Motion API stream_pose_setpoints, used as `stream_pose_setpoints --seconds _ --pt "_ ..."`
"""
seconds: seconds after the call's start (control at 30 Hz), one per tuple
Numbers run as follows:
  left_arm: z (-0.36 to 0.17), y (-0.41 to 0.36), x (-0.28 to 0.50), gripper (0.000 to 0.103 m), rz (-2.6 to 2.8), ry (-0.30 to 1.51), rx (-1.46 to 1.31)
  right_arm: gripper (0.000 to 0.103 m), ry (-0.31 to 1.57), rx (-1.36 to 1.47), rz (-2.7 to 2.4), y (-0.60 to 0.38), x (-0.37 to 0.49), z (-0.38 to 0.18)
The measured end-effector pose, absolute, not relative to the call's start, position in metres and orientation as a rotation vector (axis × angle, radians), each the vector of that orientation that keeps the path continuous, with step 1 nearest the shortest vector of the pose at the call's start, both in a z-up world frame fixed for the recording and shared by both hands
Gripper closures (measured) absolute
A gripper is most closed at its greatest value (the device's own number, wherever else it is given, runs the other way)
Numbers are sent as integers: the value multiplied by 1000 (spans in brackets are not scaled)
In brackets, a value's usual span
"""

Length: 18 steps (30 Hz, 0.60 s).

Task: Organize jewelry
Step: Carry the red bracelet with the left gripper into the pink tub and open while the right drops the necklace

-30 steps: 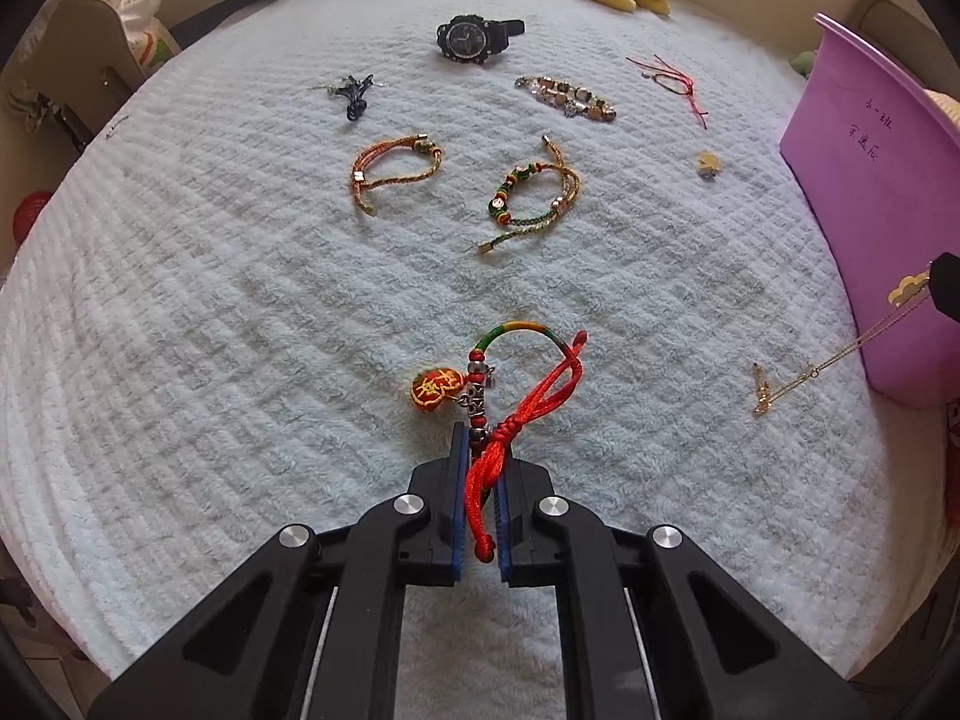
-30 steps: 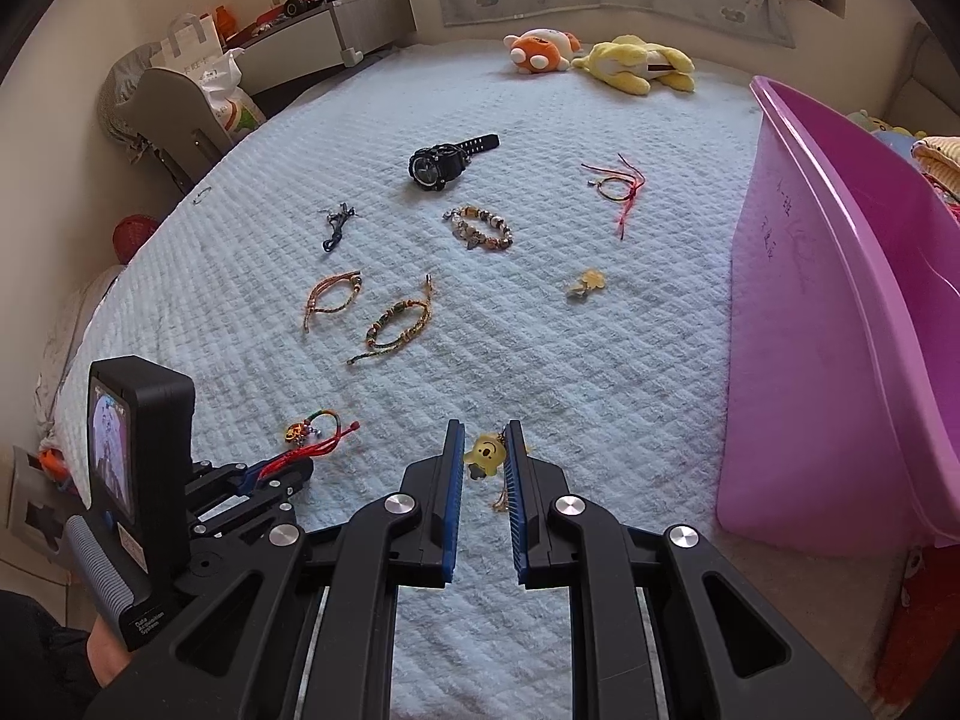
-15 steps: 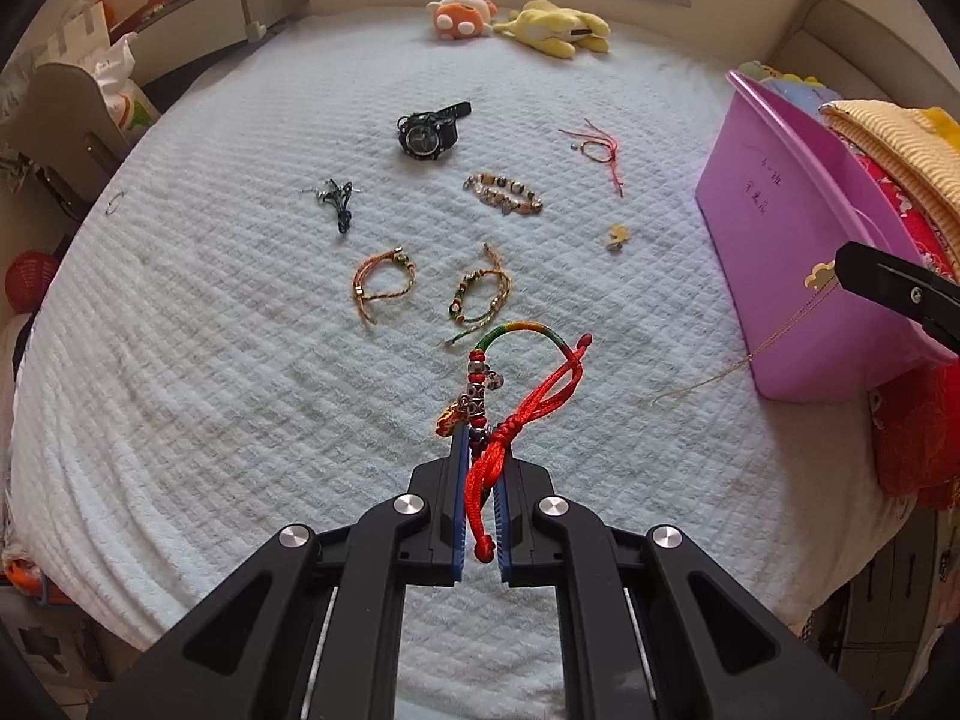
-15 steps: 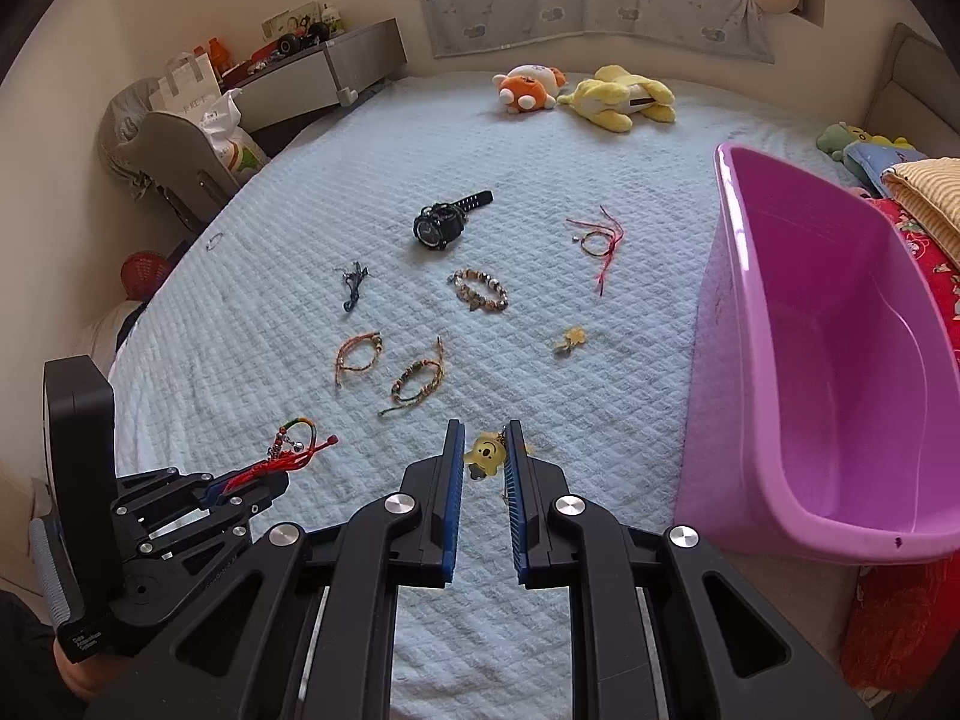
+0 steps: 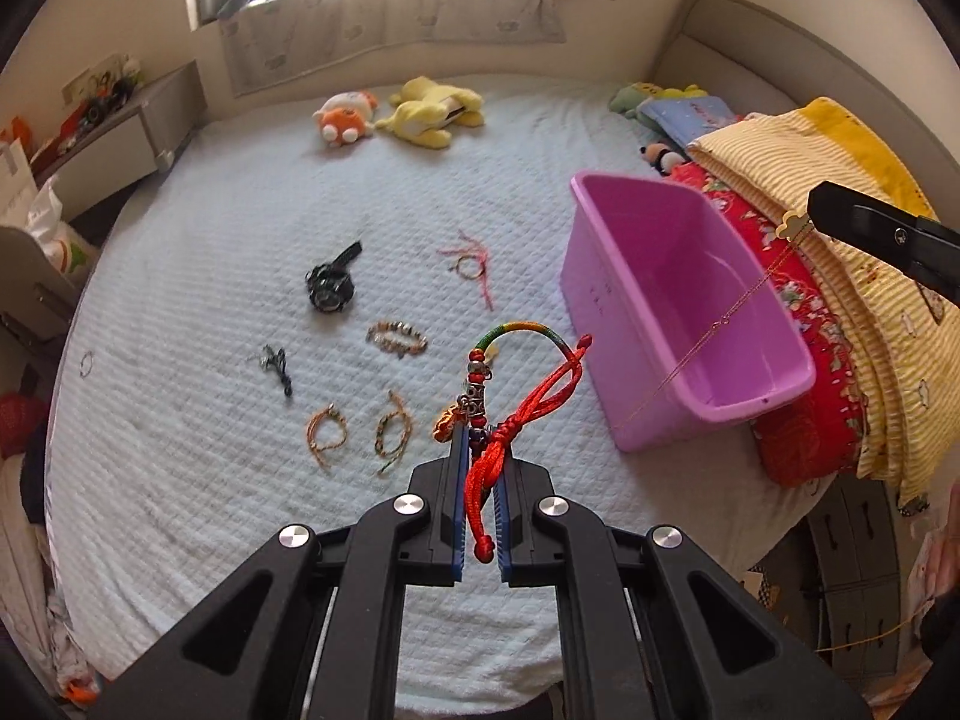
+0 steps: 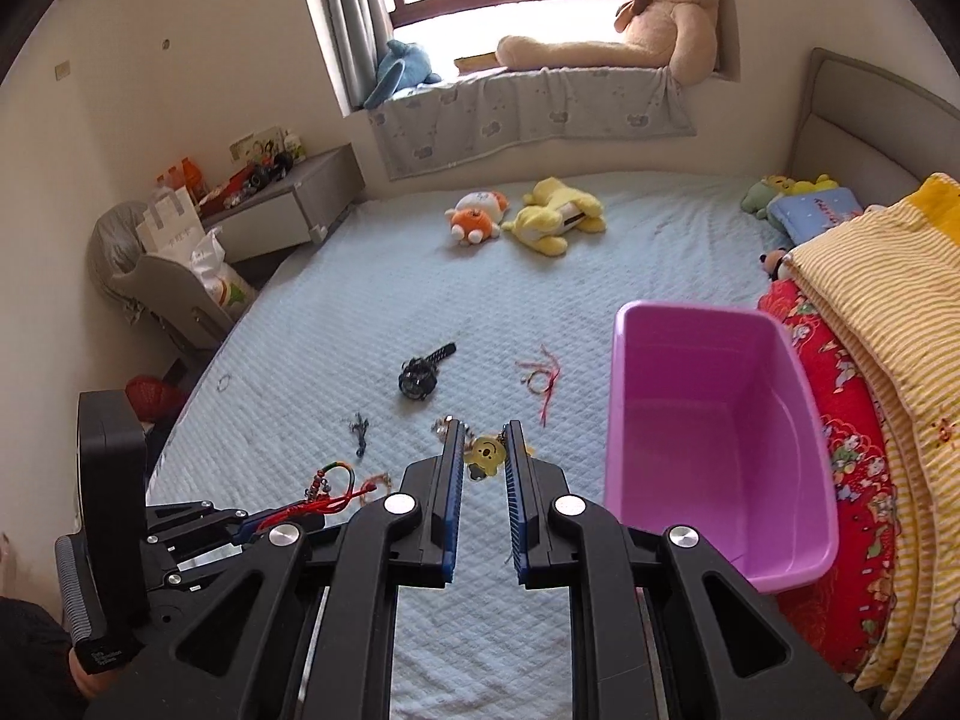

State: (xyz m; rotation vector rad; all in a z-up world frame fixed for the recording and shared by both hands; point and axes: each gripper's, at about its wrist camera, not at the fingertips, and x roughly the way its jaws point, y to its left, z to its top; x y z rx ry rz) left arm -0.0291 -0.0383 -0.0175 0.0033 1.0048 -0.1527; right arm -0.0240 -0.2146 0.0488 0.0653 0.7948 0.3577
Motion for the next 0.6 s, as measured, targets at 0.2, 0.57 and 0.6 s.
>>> stream_pose_setpoints --seconds 0.2,0.57,0.6 --pt "40 -87 8 95 -253 926 27 90 727 96 299 -260 -10 105" --pt "30 -192 74 95 -289 1010 -17 90 826 123 318 -351 48 82" --pt "22 -200 78 95 -287 1033 -17 90 851 133 324 -360 55 72"
